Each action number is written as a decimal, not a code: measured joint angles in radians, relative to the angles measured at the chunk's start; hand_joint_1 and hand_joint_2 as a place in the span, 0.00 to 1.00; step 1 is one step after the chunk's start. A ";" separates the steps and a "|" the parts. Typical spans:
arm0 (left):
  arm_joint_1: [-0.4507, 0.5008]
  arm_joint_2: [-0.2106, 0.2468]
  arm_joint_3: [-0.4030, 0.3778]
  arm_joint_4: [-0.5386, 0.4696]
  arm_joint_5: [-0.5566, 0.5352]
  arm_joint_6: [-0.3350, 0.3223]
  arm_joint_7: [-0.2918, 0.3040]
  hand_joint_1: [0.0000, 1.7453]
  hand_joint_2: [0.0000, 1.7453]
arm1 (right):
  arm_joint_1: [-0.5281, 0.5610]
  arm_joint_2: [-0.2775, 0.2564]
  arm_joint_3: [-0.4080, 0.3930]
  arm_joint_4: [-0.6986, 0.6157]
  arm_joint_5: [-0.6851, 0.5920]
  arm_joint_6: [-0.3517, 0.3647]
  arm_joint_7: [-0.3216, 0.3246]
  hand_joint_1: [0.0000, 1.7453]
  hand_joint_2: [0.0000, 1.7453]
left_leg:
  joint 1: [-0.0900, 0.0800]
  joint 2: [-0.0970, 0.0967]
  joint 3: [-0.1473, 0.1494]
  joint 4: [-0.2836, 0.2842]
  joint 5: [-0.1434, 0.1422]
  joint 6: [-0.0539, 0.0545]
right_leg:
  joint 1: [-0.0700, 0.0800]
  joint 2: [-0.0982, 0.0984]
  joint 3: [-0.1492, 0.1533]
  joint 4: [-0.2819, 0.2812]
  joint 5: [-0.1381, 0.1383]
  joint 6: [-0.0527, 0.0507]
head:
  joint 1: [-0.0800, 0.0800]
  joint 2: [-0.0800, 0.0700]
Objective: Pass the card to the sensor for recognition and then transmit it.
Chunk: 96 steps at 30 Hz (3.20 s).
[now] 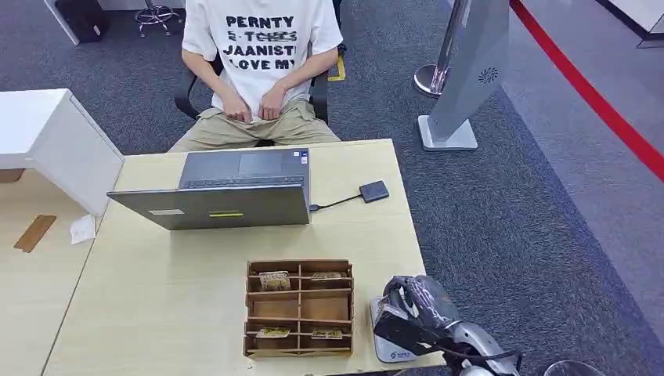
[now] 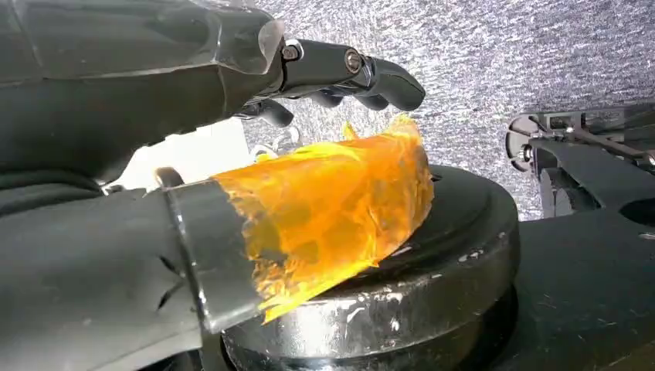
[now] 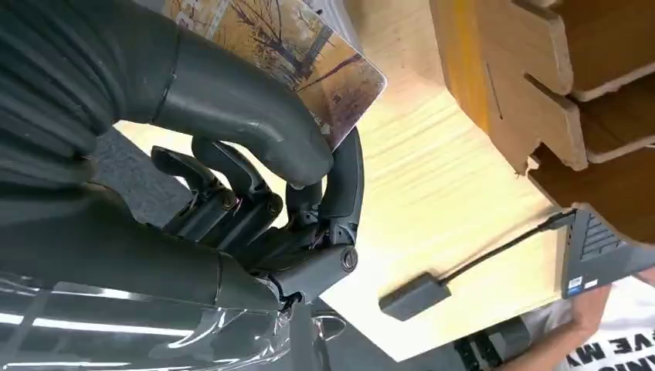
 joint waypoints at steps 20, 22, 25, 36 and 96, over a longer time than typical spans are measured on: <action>0.000 0.000 0.000 0.000 0.000 0.002 0.000 0.00 0.00 | -0.002 0.001 0.007 0.018 -0.008 0.001 0.003 1.00 1.00 | 0.000 0.000 0.000 0.000 0.000 0.000 | 0.000 0.000 0.000 0.000 0.000 0.000 | 0.000 0.000; 0.000 0.000 0.000 0.000 0.000 0.002 0.000 0.00 0.00 | -0.002 0.001 0.008 0.018 -0.010 0.001 0.003 1.00 1.00 | 0.000 0.000 0.000 0.000 0.000 0.000 | 0.000 0.000 0.000 0.000 0.000 0.000 | 0.000 0.000; 0.000 0.000 0.000 0.000 0.000 0.002 0.000 0.00 0.00 | -0.002 0.002 0.010 0.022 -0.010 0.001 0.003 1.00 1.00 | 0.000 0.000 0.000 0.000 0.000 0.000 | 0.000 0.000 0.000 0.000 0.000 0.000 | 0.000 0.000; 0.000 0.000 0.000 0.000 0.000 0.002 0.000 0.00 0.00 | -0.003 0.013 0.020 0.043 -0.023 0.008 0.008 1.00 1.00 | 0.000 0.000 0.000 0.000 0.000 0.000 | 0.000 0.000 0.000 0.000 0.000 0.000 | 0.000 0.000; 0.000 0.000 0.000 0.000 0.000 0.001 0.006 0.00 0.00 | -0.014 0.024 0.036 0.074 0.003 -0.003 0.024 1.00 1.00 | 0.000 0.000 0.000 0.000 0.000 0.000 | 0.000 0.000 0.000 0.000 0.000 0.000 | 0.000 0.000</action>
